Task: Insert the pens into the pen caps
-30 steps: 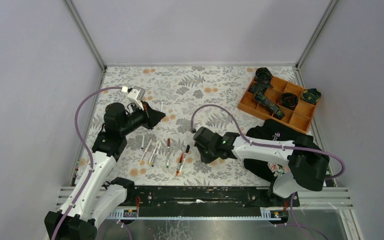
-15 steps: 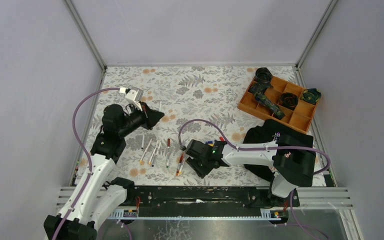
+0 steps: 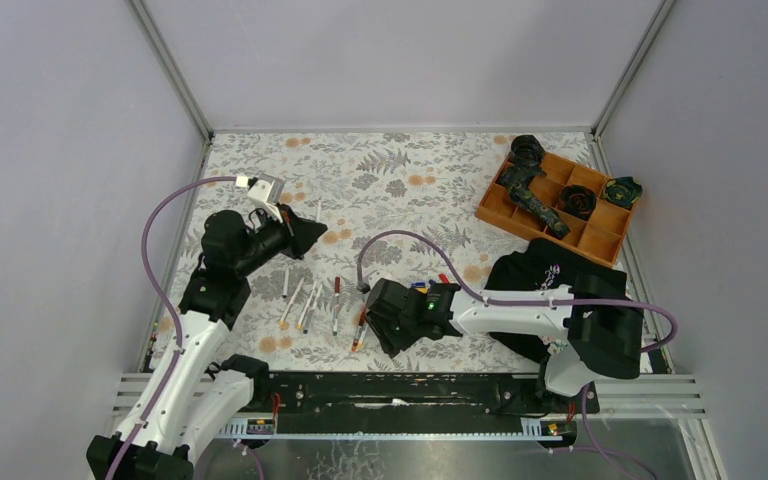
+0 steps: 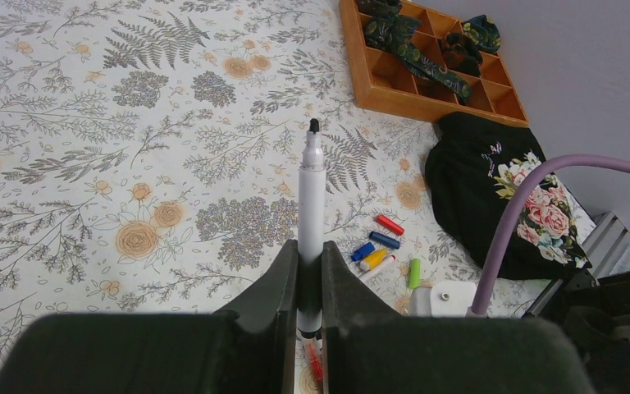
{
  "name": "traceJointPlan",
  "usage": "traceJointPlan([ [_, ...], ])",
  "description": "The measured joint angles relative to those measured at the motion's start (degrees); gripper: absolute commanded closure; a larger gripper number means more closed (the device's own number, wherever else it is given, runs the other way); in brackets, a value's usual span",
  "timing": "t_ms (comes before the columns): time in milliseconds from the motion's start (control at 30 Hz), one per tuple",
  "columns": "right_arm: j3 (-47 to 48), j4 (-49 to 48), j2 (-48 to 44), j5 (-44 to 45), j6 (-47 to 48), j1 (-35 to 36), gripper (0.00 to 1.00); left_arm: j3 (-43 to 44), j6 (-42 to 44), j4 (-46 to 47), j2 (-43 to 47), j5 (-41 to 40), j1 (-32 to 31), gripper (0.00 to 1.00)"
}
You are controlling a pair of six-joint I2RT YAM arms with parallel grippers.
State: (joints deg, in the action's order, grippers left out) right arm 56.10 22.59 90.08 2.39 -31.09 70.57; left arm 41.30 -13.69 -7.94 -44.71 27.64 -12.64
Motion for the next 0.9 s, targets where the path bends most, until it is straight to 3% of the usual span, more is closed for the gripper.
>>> traceJointPlan([
  [233, -1.3, -2.8, 0.5, -0.4, -6.2, 0.8, 0.55, 0.0, 0.0, 0.0, 0.0, 0.0, 0.0, 1.0],
  [767, -5.4, -2.8, 1.7, 0.1, -13.6, 0.9, 0.37, 0.0, 0.0, 0.0, 0.0, 0.0, 0.0, 1.0],
  [900, -5.4, -2.7, 2.2, 1.2, -14.3, 0.9, 0.29, 0.0, 0.0, 0.0, 0.0, 0.0, 0.0, 1.0],
])
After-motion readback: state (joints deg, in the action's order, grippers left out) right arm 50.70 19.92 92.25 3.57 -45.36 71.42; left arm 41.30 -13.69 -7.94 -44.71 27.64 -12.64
